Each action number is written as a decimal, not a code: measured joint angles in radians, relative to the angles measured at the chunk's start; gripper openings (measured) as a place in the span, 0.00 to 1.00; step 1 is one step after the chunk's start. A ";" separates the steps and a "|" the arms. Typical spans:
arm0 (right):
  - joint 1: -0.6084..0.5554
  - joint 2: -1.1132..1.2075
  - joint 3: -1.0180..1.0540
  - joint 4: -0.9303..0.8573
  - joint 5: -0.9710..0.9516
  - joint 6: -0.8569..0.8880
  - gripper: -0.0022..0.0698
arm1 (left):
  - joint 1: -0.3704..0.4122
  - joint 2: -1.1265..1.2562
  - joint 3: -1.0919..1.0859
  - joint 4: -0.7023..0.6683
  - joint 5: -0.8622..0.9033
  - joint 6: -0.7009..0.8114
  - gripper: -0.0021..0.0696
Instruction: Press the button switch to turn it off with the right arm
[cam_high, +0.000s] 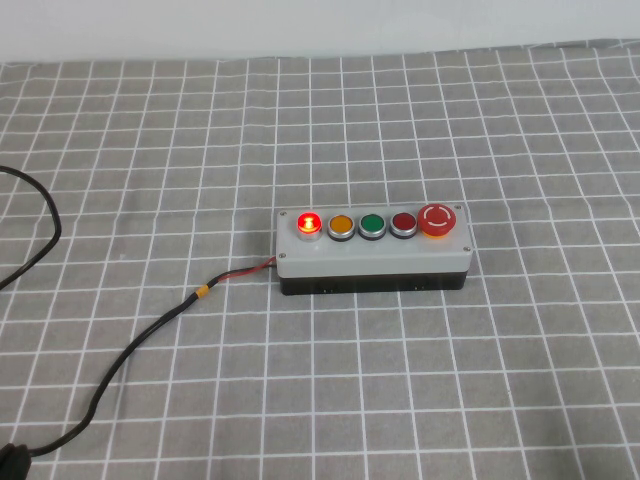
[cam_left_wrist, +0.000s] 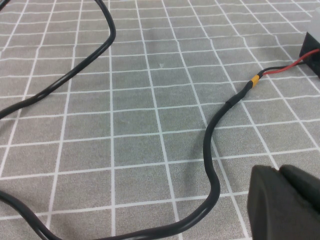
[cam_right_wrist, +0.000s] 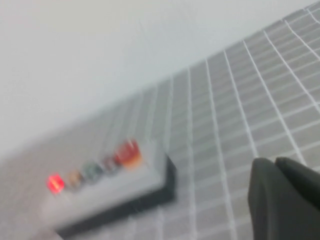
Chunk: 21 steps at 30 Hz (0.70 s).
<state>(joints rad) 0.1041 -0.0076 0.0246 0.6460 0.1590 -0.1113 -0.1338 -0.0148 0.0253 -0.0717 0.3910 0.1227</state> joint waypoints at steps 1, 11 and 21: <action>0.000 0.000 0.000 0.046 -0.018 0.000 0.01 | 0.000 0.000 0.000 0.000 0.000 0.000 0.02; 0.000 0.000 -0.011 0.236 -0.026 0.000 0.01 | 0.000 0.000 0.000 0.000 0.000 0.000 0.02; 0.000 0.509 -0.419 0.042 0.490 0.000 0.01 | 0.000 0.000 0.000 0.000 0.000 0.000 0.02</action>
<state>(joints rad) 0.1041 0.5018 -0.3942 0.6876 0.6486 -0.1113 -0.1338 -0.0148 0.0253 -0.0717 0.3910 0.1227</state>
